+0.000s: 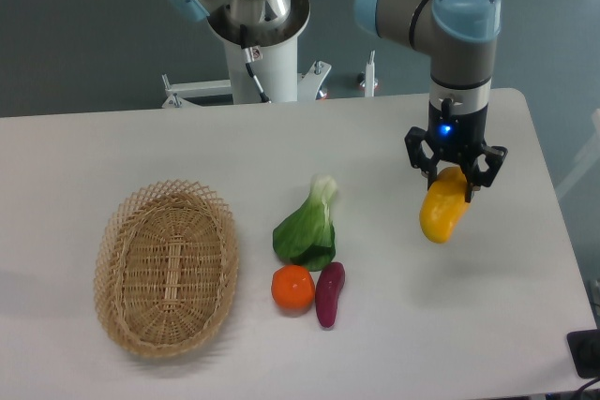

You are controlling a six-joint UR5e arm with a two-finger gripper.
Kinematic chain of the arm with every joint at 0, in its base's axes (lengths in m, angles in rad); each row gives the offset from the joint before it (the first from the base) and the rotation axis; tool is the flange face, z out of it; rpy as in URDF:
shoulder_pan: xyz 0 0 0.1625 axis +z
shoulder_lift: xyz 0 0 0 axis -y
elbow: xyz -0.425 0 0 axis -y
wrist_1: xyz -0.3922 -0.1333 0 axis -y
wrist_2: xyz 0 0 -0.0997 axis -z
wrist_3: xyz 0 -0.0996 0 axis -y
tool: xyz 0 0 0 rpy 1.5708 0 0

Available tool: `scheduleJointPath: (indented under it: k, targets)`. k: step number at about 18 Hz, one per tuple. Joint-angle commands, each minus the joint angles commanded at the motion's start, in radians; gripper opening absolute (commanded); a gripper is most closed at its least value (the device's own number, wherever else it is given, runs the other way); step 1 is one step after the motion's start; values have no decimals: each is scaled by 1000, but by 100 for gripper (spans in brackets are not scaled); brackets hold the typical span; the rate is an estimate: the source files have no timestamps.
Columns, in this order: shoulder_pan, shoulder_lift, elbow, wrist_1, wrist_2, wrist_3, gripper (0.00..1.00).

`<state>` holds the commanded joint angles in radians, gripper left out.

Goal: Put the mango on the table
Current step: 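Hold the yellow mango in the gripper above the table, then lower the held yellow mango onto the table and open the gripper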

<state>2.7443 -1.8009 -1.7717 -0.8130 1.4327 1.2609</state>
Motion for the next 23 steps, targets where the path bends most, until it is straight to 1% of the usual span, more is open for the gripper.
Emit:
scheduleJointPath:
  k: [11, 12, 13, 15, 17, 21, 23]
  targets:
    - [-2, -6, 8, 5, -3, -2, 57]
    - [-5, -14, 6, 6, -3, -9, 57]
    - [-8, -37, 6, 12, -2, -12, 57]
    - [-11, -55, 6, 43, -2, -17, 57]
    - [-12, -75, 0, 49, -2, -18, 57]
    - [-32, -146, 3, 87, 0, -49, 58]
    - [-37, -173, 3, 91, 2, -60, 58]
